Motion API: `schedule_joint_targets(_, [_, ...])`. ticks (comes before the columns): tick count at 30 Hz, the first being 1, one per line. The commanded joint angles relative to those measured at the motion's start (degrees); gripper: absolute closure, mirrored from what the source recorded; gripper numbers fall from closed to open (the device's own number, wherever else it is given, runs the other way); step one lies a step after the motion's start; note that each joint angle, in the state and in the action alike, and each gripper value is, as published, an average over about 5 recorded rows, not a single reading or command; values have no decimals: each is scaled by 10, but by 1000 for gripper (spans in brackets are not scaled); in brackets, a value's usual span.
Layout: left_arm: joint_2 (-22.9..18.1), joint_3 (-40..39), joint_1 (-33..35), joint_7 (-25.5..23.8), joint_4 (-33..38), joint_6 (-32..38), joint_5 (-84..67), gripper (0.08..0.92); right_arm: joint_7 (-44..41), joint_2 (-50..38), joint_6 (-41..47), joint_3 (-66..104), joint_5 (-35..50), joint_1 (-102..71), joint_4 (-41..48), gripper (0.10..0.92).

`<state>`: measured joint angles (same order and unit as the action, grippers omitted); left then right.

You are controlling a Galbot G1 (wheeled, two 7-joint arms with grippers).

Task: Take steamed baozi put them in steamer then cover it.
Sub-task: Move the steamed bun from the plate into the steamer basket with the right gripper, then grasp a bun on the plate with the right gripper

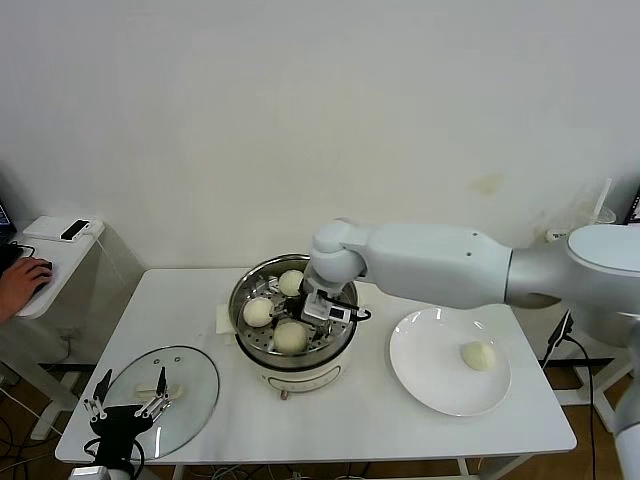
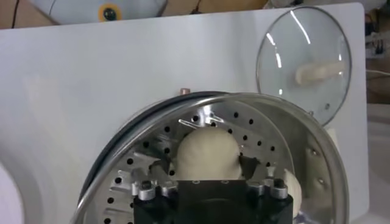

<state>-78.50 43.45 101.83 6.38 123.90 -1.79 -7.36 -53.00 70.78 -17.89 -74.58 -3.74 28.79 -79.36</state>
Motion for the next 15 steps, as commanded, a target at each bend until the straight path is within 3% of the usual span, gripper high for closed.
schedule_joint_targets(1, [0, 0, 1, 0, 3, 0, 0, 177, 4, -4, 6, 13, 38, 27, 12, 203])
schedule_joint_targets(5, [1, 0, 1, 0, 7, 0, 0, 177, 1, -25, 54, 36, 37, 40, 25, 202])
schedule_joint_targets(15, [5, -3, 0, -1, 14, 0, -1, 177, -49, -181, 313, 93, 94, 49, -37, 203])
